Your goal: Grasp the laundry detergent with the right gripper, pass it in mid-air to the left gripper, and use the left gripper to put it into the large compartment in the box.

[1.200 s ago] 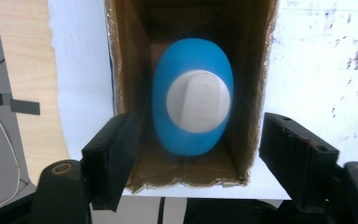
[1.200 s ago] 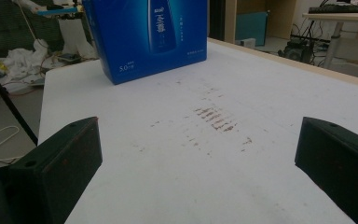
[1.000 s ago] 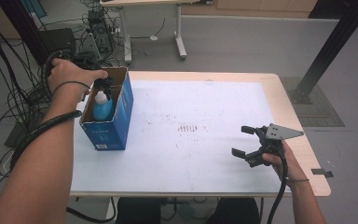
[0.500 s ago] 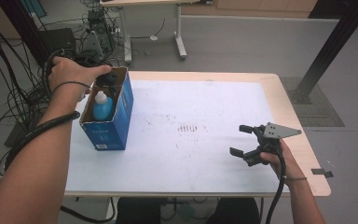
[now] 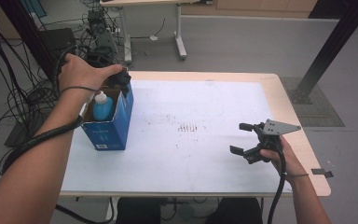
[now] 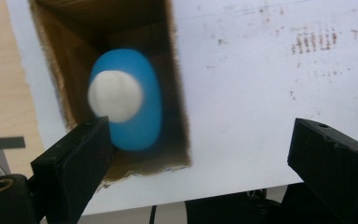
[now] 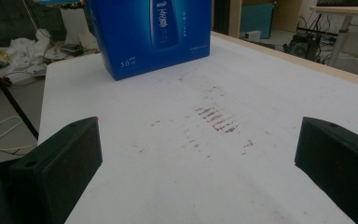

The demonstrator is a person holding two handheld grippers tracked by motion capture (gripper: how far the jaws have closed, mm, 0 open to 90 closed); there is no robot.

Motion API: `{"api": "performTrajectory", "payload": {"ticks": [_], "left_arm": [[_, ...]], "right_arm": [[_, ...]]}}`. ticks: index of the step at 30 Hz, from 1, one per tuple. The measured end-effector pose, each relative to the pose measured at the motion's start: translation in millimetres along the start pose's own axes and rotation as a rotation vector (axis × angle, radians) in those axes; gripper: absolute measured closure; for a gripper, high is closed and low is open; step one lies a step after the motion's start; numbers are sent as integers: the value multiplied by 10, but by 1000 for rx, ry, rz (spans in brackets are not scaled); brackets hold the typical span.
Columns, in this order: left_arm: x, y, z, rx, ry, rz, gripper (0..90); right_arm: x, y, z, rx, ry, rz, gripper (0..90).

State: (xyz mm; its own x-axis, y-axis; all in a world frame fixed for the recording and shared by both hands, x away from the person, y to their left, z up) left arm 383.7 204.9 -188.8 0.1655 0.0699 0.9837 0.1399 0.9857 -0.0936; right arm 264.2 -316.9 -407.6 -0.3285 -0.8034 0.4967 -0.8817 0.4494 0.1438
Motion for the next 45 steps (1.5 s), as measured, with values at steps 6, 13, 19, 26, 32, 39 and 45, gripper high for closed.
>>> {"api": "performTrajectory", "payload": {"ticks": [6, 13, 19, 26, 32, 39, 45], "left_arm": [[4, -200, 38, -66, -7, -16, 70], [-45, -447, 75, -143, -22, -21, 70], [-173, -734, 163, -230, -50, -25, 69], [-367, -935, 232, -282, -75, -23, 71], [-577, -1068, 290, -308, -91, -26, 72], [-727, -1163, 371, -325, -121, 11, 73], [-838, -1259, 475, -341, -129, 19, 71]], "right_arm": [[16, 0, -54, -1, 7, 15, 5], [20, 23, -116, -18, 31, 29, 5], [22, 28, -130, -34, 56, 39, 6], [63, 36, -148, -46, 75, 50, 7], [114, 51, -162, -52, 94, 56, 7], [139, 59, -163, -57, 111, 65, 7], [132, 72, -202, -56, 115, 66, 7]]}}
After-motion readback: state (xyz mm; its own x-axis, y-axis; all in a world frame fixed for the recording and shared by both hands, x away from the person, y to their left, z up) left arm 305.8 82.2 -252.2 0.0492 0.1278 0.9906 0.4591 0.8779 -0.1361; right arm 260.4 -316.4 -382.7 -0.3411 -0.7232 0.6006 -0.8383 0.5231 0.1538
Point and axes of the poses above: each handheld gripper's, and its own axes: x roughly backward along the jaws, z roughly out of its underside, y roughly to its left, the point moved 9 cm from there along -x, roughly forward along the jaws, and after that the axes turned 11 degrees about y, right-handed, at the moved point
